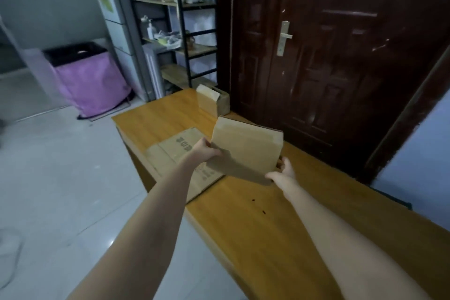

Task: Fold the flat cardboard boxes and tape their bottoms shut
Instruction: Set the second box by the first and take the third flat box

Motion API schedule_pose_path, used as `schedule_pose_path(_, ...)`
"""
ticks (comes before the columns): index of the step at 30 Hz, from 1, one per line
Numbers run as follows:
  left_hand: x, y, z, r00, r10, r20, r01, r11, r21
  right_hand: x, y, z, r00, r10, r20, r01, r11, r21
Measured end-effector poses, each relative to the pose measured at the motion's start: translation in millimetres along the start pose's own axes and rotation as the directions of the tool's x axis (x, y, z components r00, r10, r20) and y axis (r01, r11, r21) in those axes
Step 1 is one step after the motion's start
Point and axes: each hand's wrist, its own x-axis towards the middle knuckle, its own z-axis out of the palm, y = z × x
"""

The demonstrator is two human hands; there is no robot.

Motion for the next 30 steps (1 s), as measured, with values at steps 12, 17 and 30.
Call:
schedule_pose_path(12, 63, -68, -89, 0.999, -0.021, 0.05, 0.031, 0.977, -0.213, 35, -48, 118, 0.997, 0.078, 0.015, -0.079, 0.992, 0.096)
schedule_pose_path(17, 116, -69, -143, 0.993, 0.072, 0.093, -0.053, 0.98, -0.191, 53, -85, 171, 0.996, 0.063, -0.061, -0.057, 0.994, 0.09)
schedule_pose_path(30, 210, -40, -155, 0.96, 0.152, 0.234, -0.118, 0.981, -0.152, 105, -108, 197, 0.955, 0.092, -0.282, -0.056, 0.989, 0.135)
